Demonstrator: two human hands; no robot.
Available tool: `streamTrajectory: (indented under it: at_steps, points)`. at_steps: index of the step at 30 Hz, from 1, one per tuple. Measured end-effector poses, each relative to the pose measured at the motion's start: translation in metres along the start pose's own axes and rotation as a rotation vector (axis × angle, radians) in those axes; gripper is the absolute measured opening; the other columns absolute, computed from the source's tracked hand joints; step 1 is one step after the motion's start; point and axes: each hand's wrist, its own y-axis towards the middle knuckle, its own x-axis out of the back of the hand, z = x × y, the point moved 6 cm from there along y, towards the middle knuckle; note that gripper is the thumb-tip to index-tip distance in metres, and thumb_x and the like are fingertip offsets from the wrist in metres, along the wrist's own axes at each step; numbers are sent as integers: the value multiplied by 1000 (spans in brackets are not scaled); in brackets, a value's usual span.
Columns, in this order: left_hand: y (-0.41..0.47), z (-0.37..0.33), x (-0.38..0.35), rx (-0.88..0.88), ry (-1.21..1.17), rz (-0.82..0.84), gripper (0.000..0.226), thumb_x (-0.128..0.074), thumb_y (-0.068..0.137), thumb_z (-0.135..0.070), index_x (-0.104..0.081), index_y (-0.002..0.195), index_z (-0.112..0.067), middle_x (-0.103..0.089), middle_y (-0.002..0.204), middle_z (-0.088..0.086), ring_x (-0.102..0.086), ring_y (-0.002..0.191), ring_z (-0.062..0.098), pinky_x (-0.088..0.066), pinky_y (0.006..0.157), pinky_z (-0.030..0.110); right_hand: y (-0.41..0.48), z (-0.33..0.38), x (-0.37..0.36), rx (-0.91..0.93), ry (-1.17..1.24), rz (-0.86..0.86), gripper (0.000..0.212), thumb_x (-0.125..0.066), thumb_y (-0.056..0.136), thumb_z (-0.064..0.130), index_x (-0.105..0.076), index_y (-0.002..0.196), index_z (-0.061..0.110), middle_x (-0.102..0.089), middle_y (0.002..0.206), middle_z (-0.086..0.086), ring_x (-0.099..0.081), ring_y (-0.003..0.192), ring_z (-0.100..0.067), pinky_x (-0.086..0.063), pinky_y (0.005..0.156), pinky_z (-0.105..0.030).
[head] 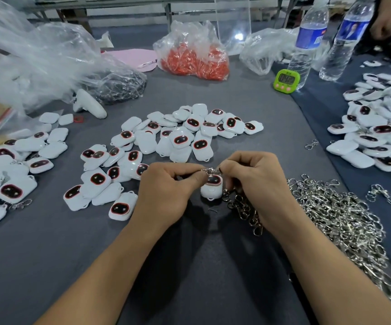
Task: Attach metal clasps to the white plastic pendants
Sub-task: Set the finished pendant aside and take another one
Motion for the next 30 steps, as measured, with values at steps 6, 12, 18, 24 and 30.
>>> streamTrajectory:
  at_steps: [6,12,18,24,30]
  points:
    - [2,-3,-3,-6,-98,20,15,-72,90,-21,-82,83,-30,-77,77,-12,-72,78,3,-54,75,18,-5,6,-2,49,-175,-19,12,-63,72,24,-73,68,18,-70,63,-1,-57,57,-9,-49,59,-30]
    - [-3,-10,2,-52,39,-25,23,-79,84,-26,-77,76,-48,-74,73,-21,-71,70,12,-56,64,27,-9,16,-7,181,-179,25,18,-75,80,11,-79,80,28,-76,73,7,-73,72,-12,-60,65,-26]
    - [-7,-21,8,-151,133,-100,21,-84,75,-21,-77,77,-41,-70,73,-30,-64,69,-9,-42,63,3,-10,16,-8,163,-273,22,18,-75,81,13,-78,74,29,-72,65,8,-68,63,-13,-52,54,-19]
    - [-5,-18,3,-139,124,-50,24,-79,73,-14,-77,76,-38,-73,76,-24,-69,74,9,-54,66,23,-12,18,-10,177,-330,47,16,-75,81,13,-79,76,28,-72,65,12,-67,59,-4,-50,54,-16]
    - [-4,-17,7,-120,124,-52,30,-83,72,-13,-77,74,-42,-72,74,-28,-68,73,2,-47,62,11,-13,21,-9,204,-331,50,15,-80,79,14,-79,73,28,-70,62,10,-64,55,-6,-50,51,-20]
